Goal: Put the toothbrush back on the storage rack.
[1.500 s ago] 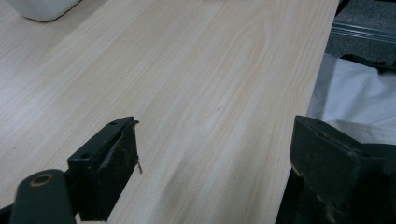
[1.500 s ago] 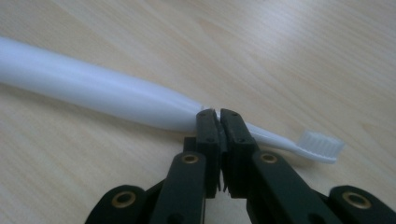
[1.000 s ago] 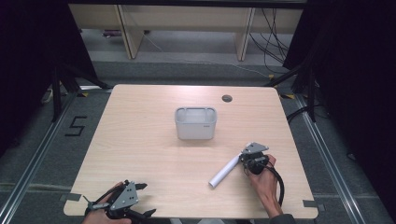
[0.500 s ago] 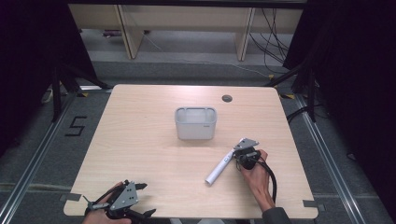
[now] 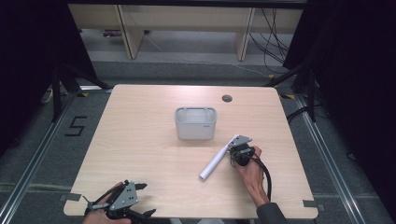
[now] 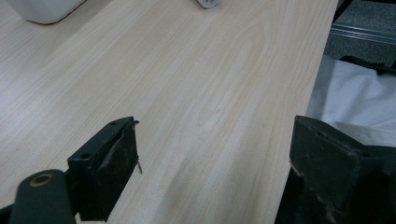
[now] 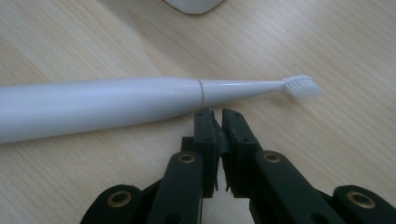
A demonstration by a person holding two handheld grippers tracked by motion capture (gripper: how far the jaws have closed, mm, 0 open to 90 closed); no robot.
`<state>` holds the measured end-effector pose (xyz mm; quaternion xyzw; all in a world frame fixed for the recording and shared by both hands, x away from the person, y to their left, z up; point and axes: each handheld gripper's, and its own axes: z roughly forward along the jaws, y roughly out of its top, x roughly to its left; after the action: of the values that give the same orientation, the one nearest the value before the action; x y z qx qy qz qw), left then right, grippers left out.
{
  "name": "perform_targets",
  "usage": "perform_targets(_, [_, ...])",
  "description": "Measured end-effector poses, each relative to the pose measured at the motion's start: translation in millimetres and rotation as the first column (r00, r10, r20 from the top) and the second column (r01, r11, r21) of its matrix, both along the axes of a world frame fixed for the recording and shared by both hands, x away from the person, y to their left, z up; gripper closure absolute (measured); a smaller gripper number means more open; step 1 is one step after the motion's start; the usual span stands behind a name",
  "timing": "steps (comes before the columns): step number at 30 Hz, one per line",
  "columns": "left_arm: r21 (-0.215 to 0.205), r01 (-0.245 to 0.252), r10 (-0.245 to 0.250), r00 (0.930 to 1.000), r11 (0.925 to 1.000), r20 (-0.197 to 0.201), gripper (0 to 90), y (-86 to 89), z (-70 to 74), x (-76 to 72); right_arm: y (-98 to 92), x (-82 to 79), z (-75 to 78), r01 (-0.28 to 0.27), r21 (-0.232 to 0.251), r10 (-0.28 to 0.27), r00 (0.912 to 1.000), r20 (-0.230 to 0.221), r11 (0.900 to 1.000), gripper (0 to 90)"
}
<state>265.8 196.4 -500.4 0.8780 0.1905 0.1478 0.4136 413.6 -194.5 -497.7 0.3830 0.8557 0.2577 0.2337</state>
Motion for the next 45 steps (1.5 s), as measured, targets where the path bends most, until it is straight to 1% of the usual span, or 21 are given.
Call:
perform_targets(3, [0.007, 0.009, -0.009, 1.0, 0.9999, 0.0, 14.7, 0.4, 0.5, -0.1, 1.6, 2.4, -0.7, -0.016, -0.014, 0.016, 0.9997, 0.018, 1.0, 84.5])
perform_targets(5, [0.018, 0.014, -0.014, 0.9999, 0.9997, 0.002, 14.7, 0.9, 0.9, 0.4, 5.4, 3.3, -1.3, -0.018, -0.009, 0.018, 0.9998, 0.007, 1.0, 84.4])
perform_targets(7, [-0.012, -0.005, 0.005, 1.0, 0.9999, 0.0, 14.7, -0.7, -0.3, -0.6, 8.2, 4.4, -2.1, -0.015, -0.003, 0.015, 0.9999, 0.001, 1.0, 84.3])
perform_targets(9, [0.013, 0.014, -0.014, 0.9999, 0.9998, 0.002, 14.7, 0.8, 0.9, 0.1, 10.9, 5.9, -3.1, -0.017, -0.004, 0.017, 0.9998, 0.005, 1.0, 84.2])
perform_targets(10, [-0.01, -0.002, 0.002, 1.0, 0.9999, -0.002, 14.7, -0.5, -0.2, -0.5, 13.0, 7.5, -3.5, -0.023, -0.003, 0.023, 0.9997, 0.003, 1.0, 84.0])
perform_targets(12, [-0.014, 0.0, 0.0, 1.0, 0.9999, -0.003, 14.7, -0.6, -0.2, -0.5, 14.4, 9.0, -4.4, -0.024, -0.005, 0.024, 0.9997, 0.004, 1.0, 84.0])
perform_targets(13, [0.011, 0.01, -0.01, 0.9999, 0.9999, 0.006, 14.7, 0.8, 0.8, 0.3, 15.3, 9.3, -4.0, -0.023, -0.009, 0.023, 0.9997, -0.002, 1.0, 83.9])
perform_targets(15, [-0.014, 0.0, 0.0, 1.0, 0.9999, -0.003, 14.7, -0.5, -0.2, -0.4, 17.9, 10.7, -4.0, -0.027, -0.007, 0.027, 0.9996, -0.004, 1.0, 83.9])
perform_targets(18, [0.017, 0.013, -0.013, 0.9999, 0.9998, -0.007, 14.7, 1.2, 2.0, 0.3, 22.4, 12.7, -3.1, -0.028, -0.006, 0.028, 0.9996, -0.005, 1.0, 83.7])
perform_targets(23, [0.006, 0.007, -0.007, 0.9999, 1.0, -0.011, 14.7, 1.0, 2.2, -0.5, 23.9, 14.9, -3.6, -0.027, -0.017, 0.027, 0.9996, -0.003, 0.999, 82.2])
perform_targets(26, [0.0, 0.008, -0.008, 0.9999, 1.0, -0.009, 14.7, 0.8, 1.8, -0.5, 20.0, 14.1, 1.2, 0.026, 0.014, -0.026, 0.9995, -0.016, 1.0, 69.2])
perform_targets(27, [0.0, 0.008, -0.008, 0.9999, 1.0, -0.009, 14.7, 0.8, 1.8, -0.5, 20.0, 14.1, 1.2, 0.026, 0.014, -0.026, 0.9995, -0.016, 1.0, 69.2])
perform_targets(29, [-0.003, 0.002, -0.002, 0.9998, 1.0, -0.018, 14.7, 0.7, 1.7, -1.1, 16.0, 14.9, 6.7, 0.044, 0.03, -0.043, 0.9989, -0.017, 0.999, 61.1])
perform_targets(30, [0.0, 0.008, -0.008, 0.9999, 1.0, -0.01, 14.7, 0.9, 1.7, -0.5, 13.5, 13.7, 12.7, 0.086, 0.09, -0.08, 0.9943, -0.071, 0.992, 53.6])
perform_targets(31, [0.0, 0.008, -0.008, 0.9999, 1.0, -0.01, 14.7, 0.9, 1.7, -0.5, 13.5, 13.7, 12.7, 0.086, 0.09, -0.08, 0.9943, -0.071, 0.992, 53.6])
perform_targets(32, [0.001, 0.009, -0.009, 0.9999, 1.0, -0.01, 14.7, 0.9, 1.8, -0.4, 11.5, 12.6, 17.5, 0.117, 0.128, -0.102, 0.9878, -0.117, 0.985, 45.8])
perform_targets(37, [0.0, 0.009, -0.009, 0.9999, 1.0, -0.008, 14.7, 0.8, 1.7, -0.5, 13.3, 11.3, 25.4, 0.124, 0.179, -0.096, 0.9828, -0.158, 0.976, 37.6])
perform_targets(38, [0.001, 0.008, -0.008, 0.9999, 1.0, -0.01, 14.7, 0.9, 1.6, -0.5, 17.7, 9.3, 28.1, 0.142, 0.211, -0.101, 0.9759, -0.193, 0.967, 36.1])
perform_targets(39, [0.004, 0.008, -0.008, 0.9999, 1.0, -0.011, 14.7, 0.8, 1.5, -0.5, 20.6, 9.0, 27.6, 0.138, 0.22, -0.095, 0.9758, -0.197, 0.966, 35.9])
perform_targets(40, [0.004, 0.008, -0.008, 0.9999, 1.0, -0.011, 14.7, 0.8, 1.5, -0.5, 22.6, 8.5, 28.6, 0.124, 0.199, -0.081, 0.9739, -0.212, 0.972, 35.1])
perform_targets(45, [0.023, 0.015, -0.015, 0.9999, 0.9996, -0.006, 14.7, 1.9, 2.2, 0.2, 32.8, 7.8, 26.9, 0.08, 0.174, -0.038, 0.9713, -0.235, 0.981, 34.5])
